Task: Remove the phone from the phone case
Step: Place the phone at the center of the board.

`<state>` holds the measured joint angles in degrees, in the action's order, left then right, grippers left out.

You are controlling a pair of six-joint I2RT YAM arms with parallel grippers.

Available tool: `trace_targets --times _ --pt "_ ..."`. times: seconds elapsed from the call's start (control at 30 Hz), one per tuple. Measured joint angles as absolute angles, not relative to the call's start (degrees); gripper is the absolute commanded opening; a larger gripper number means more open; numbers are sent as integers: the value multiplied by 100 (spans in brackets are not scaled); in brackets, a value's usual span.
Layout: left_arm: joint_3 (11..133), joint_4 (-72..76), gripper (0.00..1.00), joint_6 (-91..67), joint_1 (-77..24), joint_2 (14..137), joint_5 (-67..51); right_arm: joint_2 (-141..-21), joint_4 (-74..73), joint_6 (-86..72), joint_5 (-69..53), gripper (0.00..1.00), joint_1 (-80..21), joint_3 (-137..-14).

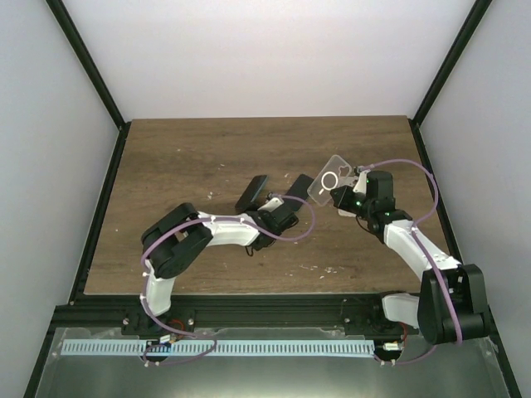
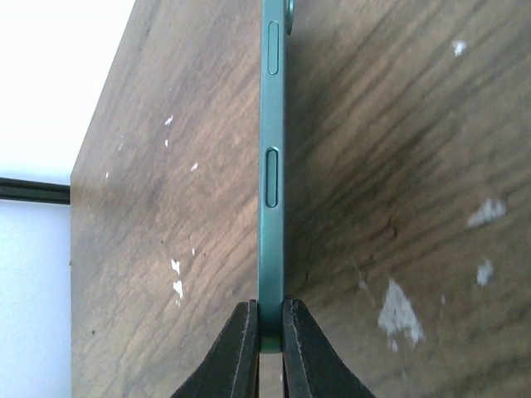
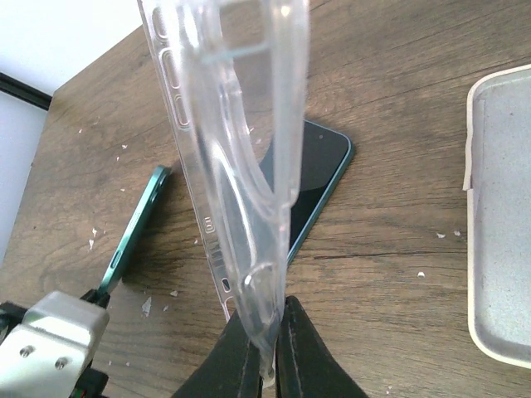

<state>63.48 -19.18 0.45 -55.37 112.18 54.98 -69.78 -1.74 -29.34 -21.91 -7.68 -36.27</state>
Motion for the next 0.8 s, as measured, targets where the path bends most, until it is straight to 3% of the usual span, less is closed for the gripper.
trace_targets --times 0.37,0.6,0.8 --pt "6735 -2123 55 -401 -5463 11360 4919 -6978 -189 -2847 -1988 1 -768 -3627" --pt "6696 -2408 68 -834 -5461 10473 4171 -6845 -545 -2443 -1841 1 -768 -3822" --pt "6346 -2657 75 -1079 -5461 9201 3583 -6193 -1063 -1079 -1667 1 -766 -4427"
